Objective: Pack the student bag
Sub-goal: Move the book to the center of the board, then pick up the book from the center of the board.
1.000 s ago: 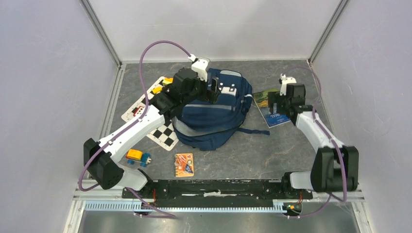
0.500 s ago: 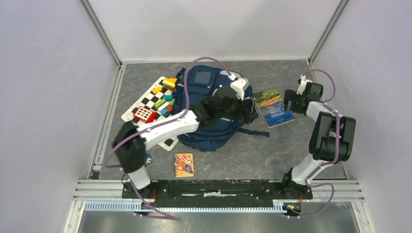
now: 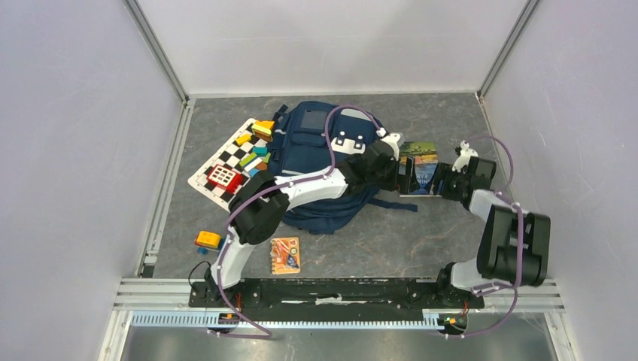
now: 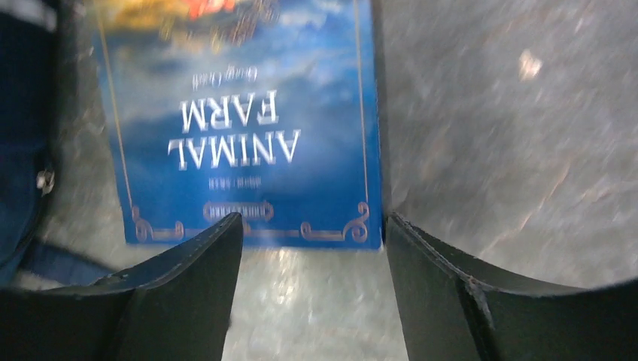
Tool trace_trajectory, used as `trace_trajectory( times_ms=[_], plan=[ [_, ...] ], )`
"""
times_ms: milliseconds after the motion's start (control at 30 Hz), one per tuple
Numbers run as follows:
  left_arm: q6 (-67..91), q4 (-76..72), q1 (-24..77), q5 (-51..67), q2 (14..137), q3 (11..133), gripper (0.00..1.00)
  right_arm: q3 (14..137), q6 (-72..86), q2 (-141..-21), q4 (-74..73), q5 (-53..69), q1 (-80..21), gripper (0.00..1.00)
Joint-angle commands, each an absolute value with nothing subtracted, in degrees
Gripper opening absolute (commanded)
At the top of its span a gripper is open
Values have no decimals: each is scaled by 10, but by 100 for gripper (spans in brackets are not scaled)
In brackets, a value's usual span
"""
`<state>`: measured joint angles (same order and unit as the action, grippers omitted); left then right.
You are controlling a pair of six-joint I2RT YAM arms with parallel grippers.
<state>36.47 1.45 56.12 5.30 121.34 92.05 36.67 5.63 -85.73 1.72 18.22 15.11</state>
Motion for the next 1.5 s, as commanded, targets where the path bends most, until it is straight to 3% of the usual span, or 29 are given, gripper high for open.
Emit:
trace_trajectory(
  times_ms=[0,167,267,567,733,1000,1333,1467],
  plan=[
    [411,-25,562,74,1249,962,100,306,82,-762,8,212,150,73],
    [414,-23,558,67,1290,994,100,319,75,-728,-11,153,152,76],
    [413,4,555,53,1319,1026,98,355,74,-764,-26,150,161,81],
    [445,70,554,-40,1360,1055,97,433,68,-869,-22,205,172,83],
    [471,44,553,-6,1383,1061,96,432,72,-903,-8,260,172,77],
    [513,-40,553,36,1391,1053,84,358,108,-907,48,322,172,61],
    [503,-211,555,29,1340,975,63,287,123,-882,83,319,172,57],
    [510,-275,563,16,1323,937,61,279,126,-888,93,323,171,57]
  ],
)
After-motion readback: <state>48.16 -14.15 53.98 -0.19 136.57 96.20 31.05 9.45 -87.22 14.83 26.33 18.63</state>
